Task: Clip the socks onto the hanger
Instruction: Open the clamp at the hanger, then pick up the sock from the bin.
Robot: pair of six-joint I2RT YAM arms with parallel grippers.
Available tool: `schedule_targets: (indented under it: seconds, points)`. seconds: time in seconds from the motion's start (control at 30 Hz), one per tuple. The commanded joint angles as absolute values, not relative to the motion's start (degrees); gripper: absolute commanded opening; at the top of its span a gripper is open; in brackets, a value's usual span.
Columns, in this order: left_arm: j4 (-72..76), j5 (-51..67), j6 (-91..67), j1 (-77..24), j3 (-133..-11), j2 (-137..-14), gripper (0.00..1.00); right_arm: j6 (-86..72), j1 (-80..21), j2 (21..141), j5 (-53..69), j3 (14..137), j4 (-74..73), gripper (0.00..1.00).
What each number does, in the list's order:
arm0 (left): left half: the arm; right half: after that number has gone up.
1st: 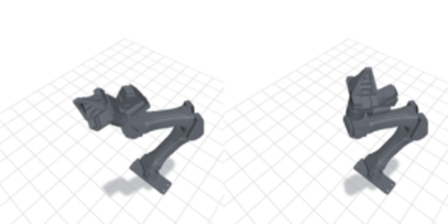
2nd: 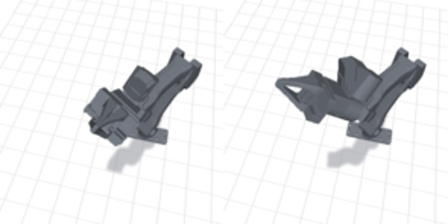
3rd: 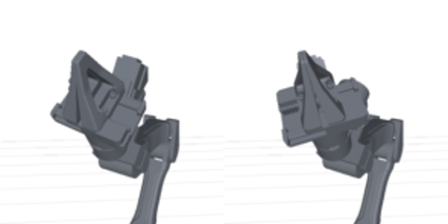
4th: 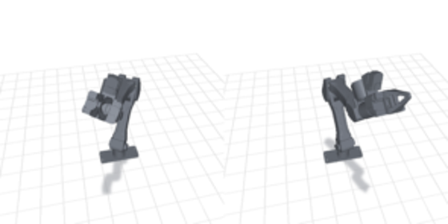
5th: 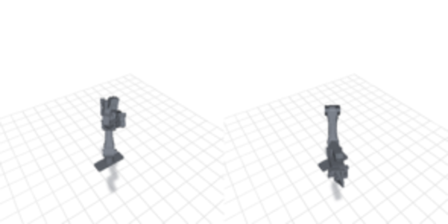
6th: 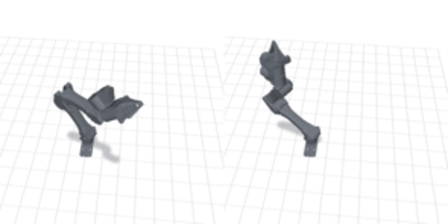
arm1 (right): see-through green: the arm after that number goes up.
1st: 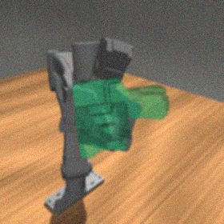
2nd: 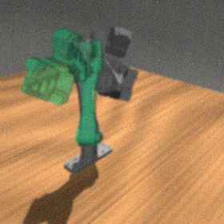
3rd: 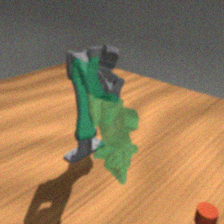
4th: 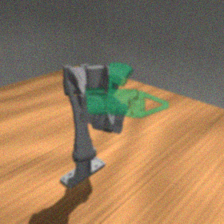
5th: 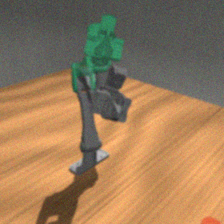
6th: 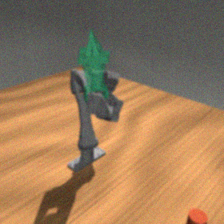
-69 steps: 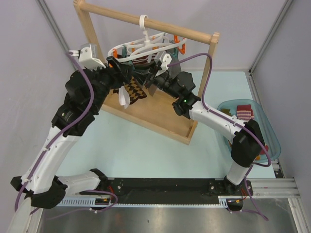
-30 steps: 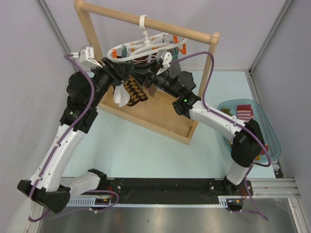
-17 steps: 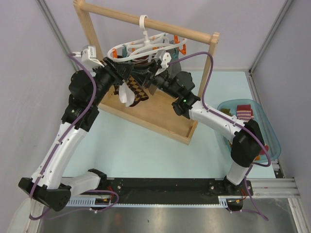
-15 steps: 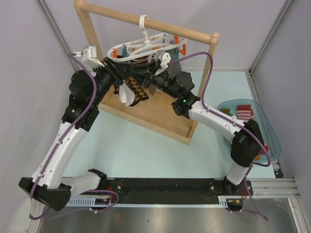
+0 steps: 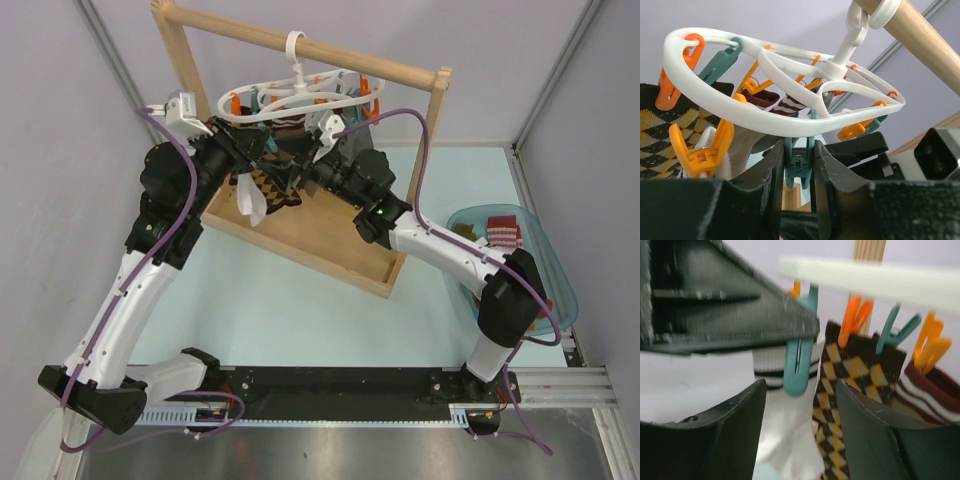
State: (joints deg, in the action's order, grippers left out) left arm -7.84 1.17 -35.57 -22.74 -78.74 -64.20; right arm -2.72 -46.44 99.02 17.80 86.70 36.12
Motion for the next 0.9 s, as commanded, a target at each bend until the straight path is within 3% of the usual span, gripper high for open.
schedule_targets:
  seconds: [0.0, 0.2, 0.47, 0.7, 0.87]
  points:
    - [-8.43, 0.18, -32.79, -22.32, -81.21, -63.37, 0.18, -0.18, -47.37, 92.03, 14.24, 84.03, 29.03, 0.66]
    - [-10.19, -3.60, -28.66, -22.32, -81.56, -62.93, 0.16, -0.17, -48.60, 81.23, 7.32, 77.79, 11.02, 0.77]
    - [-12.22, -5.01, -24.26, -22.50, -80.16, -62.93, 0.11, -3.69, -46.85, 65.93, -7.37, 70.50, -24.29, 0.80]
    - [-13.27, -5.89, -22.86, -22.76, -79.80, -62.84, 0.08, -11.77, -39.56, 57.05, -20.70, 68.21, -45.51, 0.79]
    - [-15.29, -7.38, -21.01, -23.03, -80.77, -62.93, 0.06, -13.19, -25.96, 56.25, -23.30, 65.04, -51.24, 0.79]
